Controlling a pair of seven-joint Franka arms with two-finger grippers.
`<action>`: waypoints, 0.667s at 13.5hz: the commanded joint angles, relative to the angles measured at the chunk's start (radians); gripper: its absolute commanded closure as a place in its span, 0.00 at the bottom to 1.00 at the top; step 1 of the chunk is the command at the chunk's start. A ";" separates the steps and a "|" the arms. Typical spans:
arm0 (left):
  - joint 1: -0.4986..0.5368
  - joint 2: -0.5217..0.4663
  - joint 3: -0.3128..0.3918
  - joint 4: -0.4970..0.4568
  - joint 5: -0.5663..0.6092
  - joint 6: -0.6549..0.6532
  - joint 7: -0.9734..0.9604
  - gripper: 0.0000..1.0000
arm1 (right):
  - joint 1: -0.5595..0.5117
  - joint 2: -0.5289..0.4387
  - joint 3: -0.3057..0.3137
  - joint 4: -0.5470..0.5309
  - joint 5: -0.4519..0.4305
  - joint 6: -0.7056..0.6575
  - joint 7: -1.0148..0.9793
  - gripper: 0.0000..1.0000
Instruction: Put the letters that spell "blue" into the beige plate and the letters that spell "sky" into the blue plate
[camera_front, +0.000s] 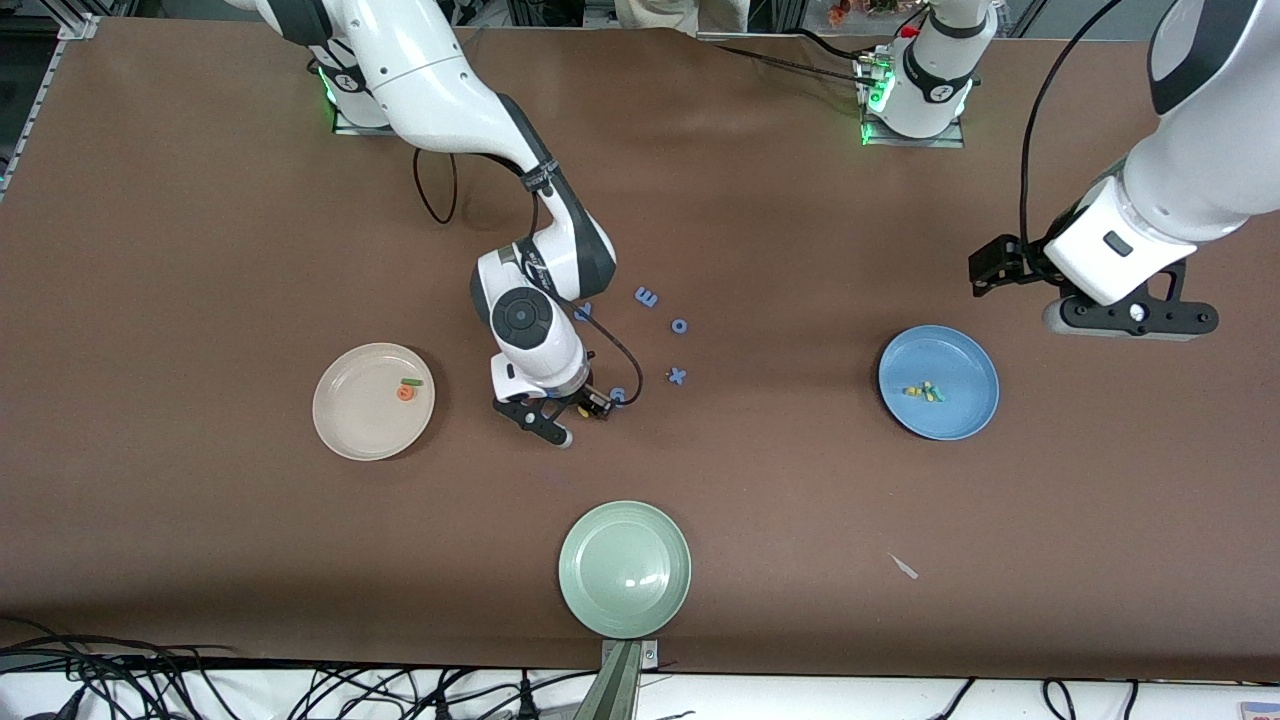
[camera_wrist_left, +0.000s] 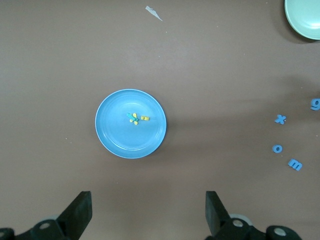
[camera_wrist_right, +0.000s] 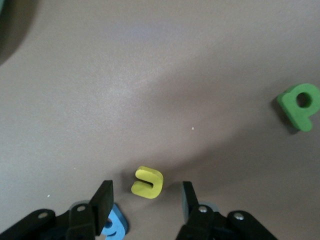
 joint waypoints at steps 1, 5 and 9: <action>-0.174 -0.061 0.233 -0.061 -0.044 0.006 0.046 0.00 | 0.002 0.032 -0.002 0.043 0.011 -0.007 0.014 0.37; -0.317 -0.222 0.413 -0.298 -0.047 0.211 0.081 0.00 | 0.002 0.049 -0.002 0.043 0.003 -0.001 0.008 0.39; -0.295 -0.230 0.427 -0.297 -0.051 0.202 0.119 0.00 | 0.002 0.048 -0.002 0.042 -0.023 -0.007 -0.005 0.74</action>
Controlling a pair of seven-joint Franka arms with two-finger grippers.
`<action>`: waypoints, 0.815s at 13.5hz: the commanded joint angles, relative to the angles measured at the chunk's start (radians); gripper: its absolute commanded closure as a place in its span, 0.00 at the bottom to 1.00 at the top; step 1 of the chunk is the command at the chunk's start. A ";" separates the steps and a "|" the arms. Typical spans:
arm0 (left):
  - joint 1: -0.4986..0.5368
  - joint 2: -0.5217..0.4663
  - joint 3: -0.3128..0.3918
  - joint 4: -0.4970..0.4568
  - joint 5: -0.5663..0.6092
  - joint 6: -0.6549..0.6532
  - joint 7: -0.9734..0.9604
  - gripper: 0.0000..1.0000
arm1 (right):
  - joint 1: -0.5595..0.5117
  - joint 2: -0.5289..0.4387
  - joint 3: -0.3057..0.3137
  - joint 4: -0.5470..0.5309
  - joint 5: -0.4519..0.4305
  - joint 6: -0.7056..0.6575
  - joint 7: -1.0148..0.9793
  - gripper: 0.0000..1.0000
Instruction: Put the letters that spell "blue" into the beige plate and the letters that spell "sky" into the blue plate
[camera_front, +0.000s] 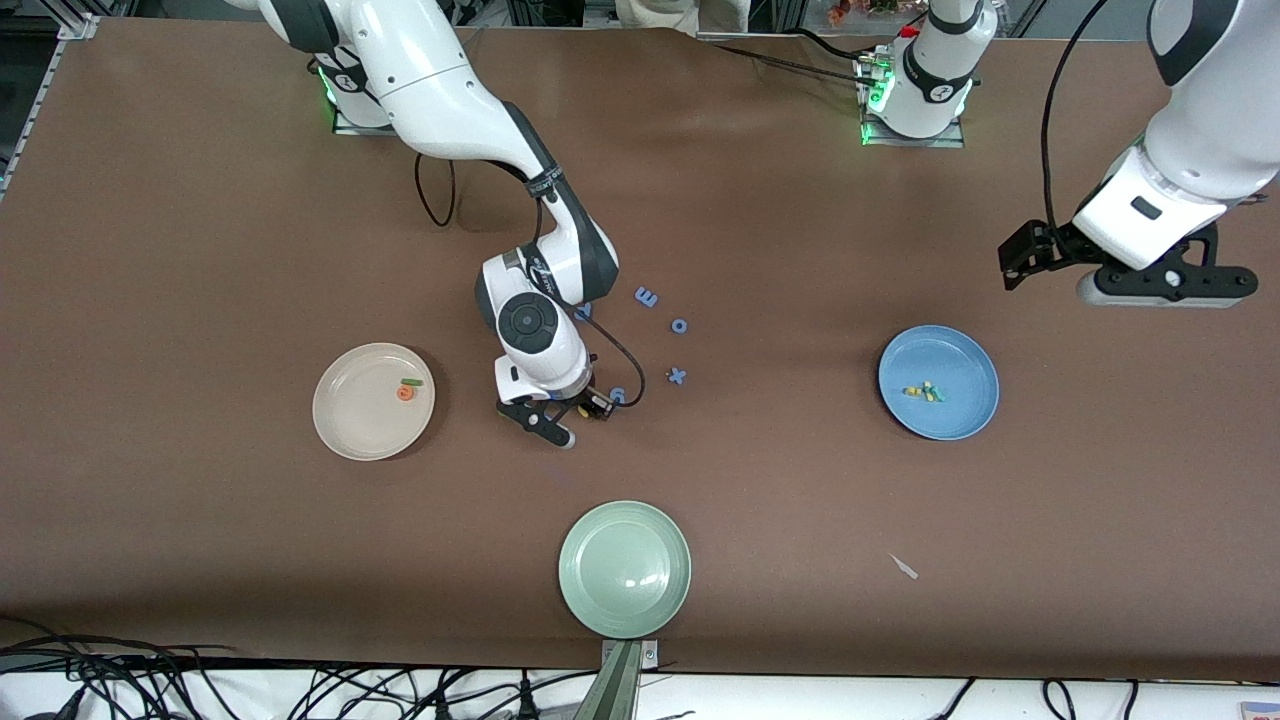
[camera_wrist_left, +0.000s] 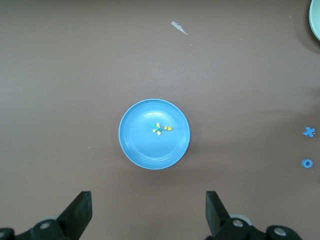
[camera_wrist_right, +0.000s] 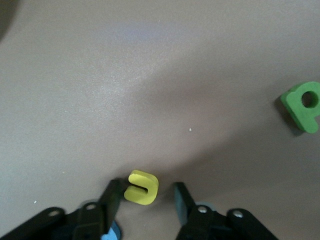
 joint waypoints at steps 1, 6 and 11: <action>0.003 -0.043 0.028 -0.037 -0.035 -0.006 0.045 0.00 | 0.000 0.028 -0.001 0.036 -0.022 -0.007 -0.006 0.79; 0.028 -0.040 0.029 -0.005 -0.110 -0.023 0.060 0.00 | -0.059 -0.034 -0.015 0.042 -0.013 -0.168 -0.142 0.81; 0.031 -0.037 0.028 0.006 -0.105 -0.074 0.050 0.00 | -0.139 -0.133 -0.111 0.019 -0.032 -0.424 -0.526 0.81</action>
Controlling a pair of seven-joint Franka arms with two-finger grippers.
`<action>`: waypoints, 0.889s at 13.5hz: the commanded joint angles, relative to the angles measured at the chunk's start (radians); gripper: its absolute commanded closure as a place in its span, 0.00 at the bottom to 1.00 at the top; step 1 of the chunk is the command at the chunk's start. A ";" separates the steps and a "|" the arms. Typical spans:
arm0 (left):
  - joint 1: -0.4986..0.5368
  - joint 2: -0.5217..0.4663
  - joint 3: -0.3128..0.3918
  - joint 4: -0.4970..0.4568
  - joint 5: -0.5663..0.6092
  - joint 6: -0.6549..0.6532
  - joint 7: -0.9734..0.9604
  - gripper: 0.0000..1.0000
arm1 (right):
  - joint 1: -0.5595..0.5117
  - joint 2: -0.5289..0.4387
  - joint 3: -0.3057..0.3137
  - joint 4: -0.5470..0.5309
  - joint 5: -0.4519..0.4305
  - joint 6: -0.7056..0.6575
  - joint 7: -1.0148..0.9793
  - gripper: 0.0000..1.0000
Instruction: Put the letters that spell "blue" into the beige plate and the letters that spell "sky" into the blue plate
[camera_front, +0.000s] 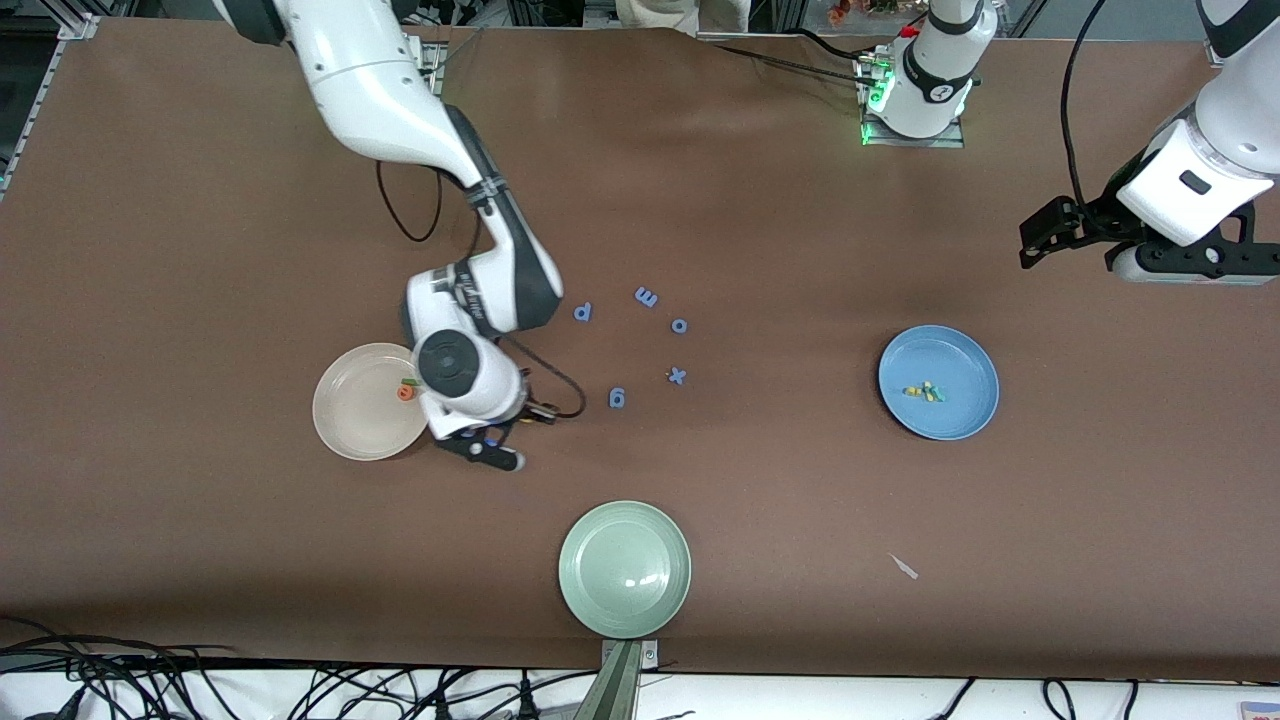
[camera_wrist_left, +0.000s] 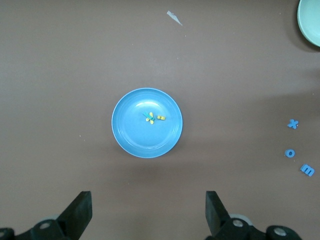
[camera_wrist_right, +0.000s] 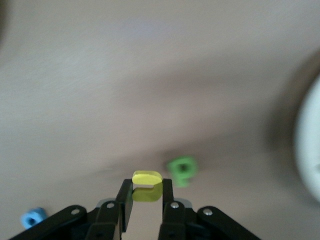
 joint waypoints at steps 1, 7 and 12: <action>0.012 -0.007 0.003 0.012 -0.026 -0.024 0.021 0.00 | -0.006 -0.061 -0.093 -0.055 -0.029 -0.116 -0.247 0.80; 0.010 -0.006 0.001 0.016 -0.026 -0.045 0.021 0.00 | -0.006 -0.221 -0.179 -0.402 -0.025 0.119 -0.584 0.77; 0.009 -0.001 -0.001 0.020 -0.024 -0.047 0.019 0.00 | -0.006 -0.266 -0.179 -0.559 -0.013 0.284 -0.649 0.47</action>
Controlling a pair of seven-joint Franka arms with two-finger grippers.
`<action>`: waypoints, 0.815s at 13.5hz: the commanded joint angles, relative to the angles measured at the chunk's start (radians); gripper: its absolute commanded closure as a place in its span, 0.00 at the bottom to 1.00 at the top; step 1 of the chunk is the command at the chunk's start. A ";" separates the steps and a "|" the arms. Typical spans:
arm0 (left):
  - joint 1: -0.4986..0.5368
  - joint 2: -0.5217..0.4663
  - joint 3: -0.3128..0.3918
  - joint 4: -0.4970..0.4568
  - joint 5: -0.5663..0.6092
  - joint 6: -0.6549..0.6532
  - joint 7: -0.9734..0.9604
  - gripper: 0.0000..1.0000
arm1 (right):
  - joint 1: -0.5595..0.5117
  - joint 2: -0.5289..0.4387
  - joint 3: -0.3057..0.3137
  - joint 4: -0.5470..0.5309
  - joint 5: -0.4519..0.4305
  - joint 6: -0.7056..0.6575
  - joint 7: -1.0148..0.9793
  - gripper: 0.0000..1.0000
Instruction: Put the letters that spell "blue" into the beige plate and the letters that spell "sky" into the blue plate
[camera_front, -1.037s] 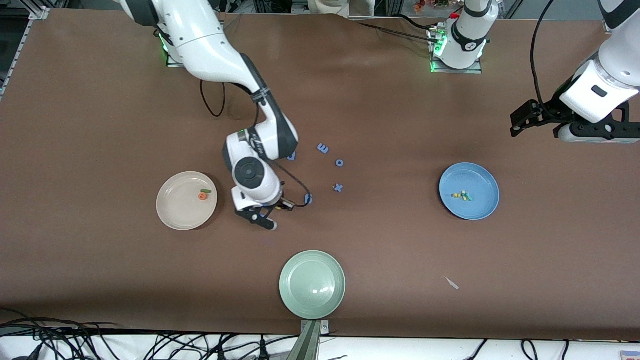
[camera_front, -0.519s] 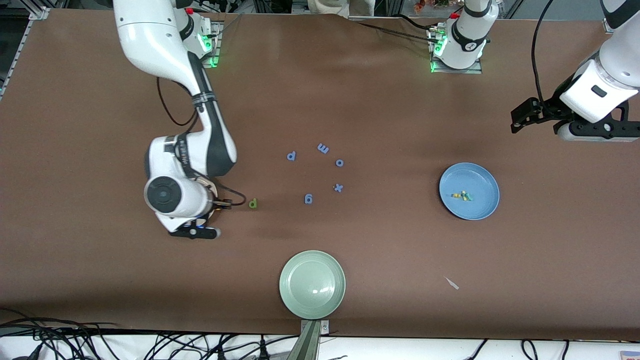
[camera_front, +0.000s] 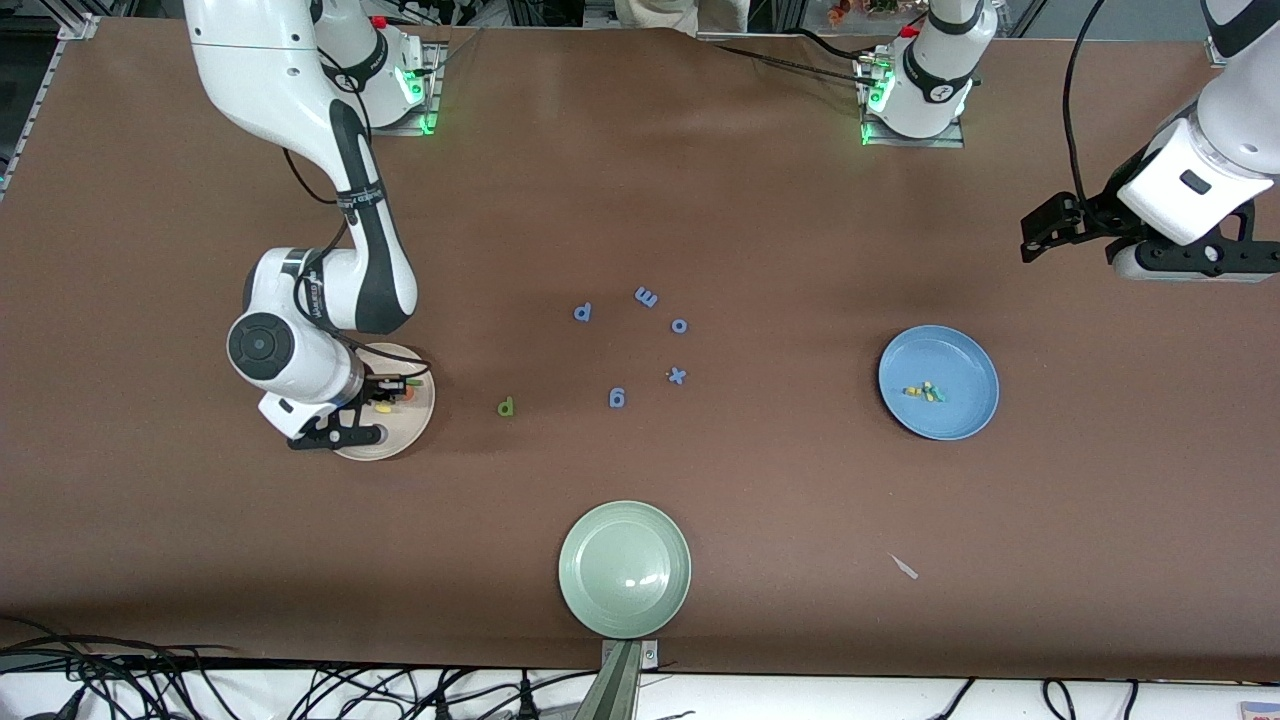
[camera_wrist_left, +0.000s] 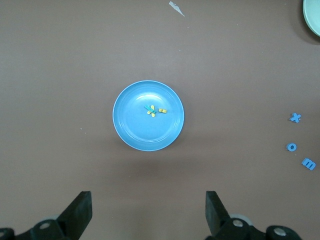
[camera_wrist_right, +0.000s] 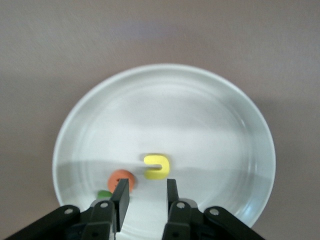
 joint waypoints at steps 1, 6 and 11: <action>0.008 -0.001 -0.003 0.017 -0.024 -0.022 0.019 0.00 | 0.012 -0.060 0.006 -0.058 0.000 0.021 -0.003 0.45; 0.008 -0.001 -0.008 0.017 -0.024 -0.025 0.019 0.00 | 0.058 -0.045 0.035 0.000 0.052 0.015 0.168 0.45; 0.006 -0.001 -0.009 0.017 -0.024 -0.025 0.018 0.00 | 0.096 0.022 0.113 0.115 0.054 0.023 0.461 0.42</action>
